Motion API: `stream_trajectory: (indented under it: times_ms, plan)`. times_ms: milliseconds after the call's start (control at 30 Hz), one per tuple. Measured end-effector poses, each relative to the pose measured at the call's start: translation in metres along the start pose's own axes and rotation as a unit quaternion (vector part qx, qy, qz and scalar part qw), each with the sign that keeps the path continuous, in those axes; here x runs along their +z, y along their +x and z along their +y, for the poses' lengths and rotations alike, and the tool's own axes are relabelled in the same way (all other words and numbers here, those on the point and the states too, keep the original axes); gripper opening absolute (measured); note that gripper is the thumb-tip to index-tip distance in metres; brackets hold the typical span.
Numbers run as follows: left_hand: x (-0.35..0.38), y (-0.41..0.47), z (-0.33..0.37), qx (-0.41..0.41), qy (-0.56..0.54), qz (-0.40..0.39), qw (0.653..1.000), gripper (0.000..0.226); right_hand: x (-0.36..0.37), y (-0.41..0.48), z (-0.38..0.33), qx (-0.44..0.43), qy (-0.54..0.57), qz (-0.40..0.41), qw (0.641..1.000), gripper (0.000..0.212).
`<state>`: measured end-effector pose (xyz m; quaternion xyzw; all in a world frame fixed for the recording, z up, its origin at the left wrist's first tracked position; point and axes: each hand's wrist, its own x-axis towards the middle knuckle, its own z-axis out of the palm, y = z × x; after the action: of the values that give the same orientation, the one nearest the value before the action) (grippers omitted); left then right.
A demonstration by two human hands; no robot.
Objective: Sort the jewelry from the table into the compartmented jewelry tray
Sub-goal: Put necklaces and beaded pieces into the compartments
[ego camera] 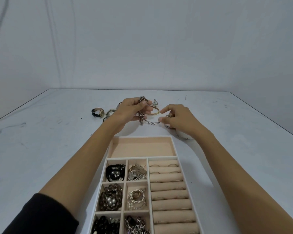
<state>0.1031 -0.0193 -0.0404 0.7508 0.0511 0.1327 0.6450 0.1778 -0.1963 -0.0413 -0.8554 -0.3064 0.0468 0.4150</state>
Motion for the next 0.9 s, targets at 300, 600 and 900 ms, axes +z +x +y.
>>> stream_trajectory:
  times_ms: [300,600,900]
  plan:
    - [-0.007,-0.001,-0.002,-0.01,-0.005,0.015,1.0,0.021,-0.012,-0.005,-0.007,-0.009,-0.054,0.038,0.998,0.01]
    - [-0.01,0.002,-0.009,-0.024,0.02,0.007,0.999,0.021,-0.016,-0.01,-0.022,-0.035,0.193,0.019,0.98,0.022]
    - [-0.011,0.004,-0.012,-0.013,0.1,0.02,0.995,0.029,-0.015,-0.009,-0.027,-0.111,0.193,0.117,0.968,0.042]
